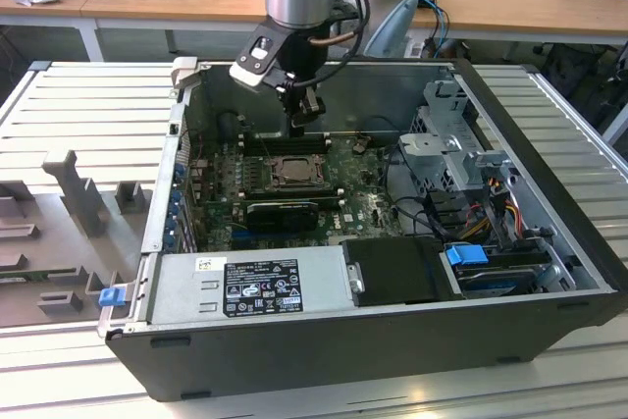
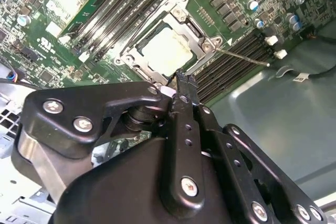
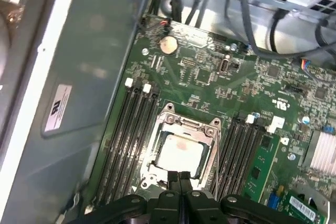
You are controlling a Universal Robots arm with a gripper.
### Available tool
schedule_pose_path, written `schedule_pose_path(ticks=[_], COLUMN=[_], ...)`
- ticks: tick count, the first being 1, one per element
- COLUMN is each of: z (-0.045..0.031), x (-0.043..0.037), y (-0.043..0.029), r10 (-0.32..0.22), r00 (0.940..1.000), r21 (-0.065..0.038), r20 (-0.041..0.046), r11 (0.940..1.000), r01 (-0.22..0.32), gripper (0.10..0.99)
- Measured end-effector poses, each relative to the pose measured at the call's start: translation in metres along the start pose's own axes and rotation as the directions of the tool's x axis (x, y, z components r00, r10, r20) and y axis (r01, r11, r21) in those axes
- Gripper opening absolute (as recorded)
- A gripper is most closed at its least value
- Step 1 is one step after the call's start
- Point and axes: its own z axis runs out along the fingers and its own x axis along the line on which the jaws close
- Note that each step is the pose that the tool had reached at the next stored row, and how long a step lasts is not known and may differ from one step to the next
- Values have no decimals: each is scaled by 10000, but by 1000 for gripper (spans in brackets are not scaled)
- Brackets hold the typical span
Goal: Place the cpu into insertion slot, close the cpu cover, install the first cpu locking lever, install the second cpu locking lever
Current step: 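Install the first cpu locking lever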
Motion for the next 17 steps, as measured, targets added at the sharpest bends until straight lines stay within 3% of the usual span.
schedule_pose_path(ticks=[5,7,13,17], z=[5,6,7,7], x=[1,1,1,1], y=[-3,-3,-3,-2], r10=[-643,-1198,-2022,-2636], r00=[9979,9928,9793,9646], r21=[24,39,59,73], r20=[-7,-23,-50,-71], r11=[9979,9928,9793,9646], r01=[643,1199,2022,2637], gripper=[106,106,106,106])
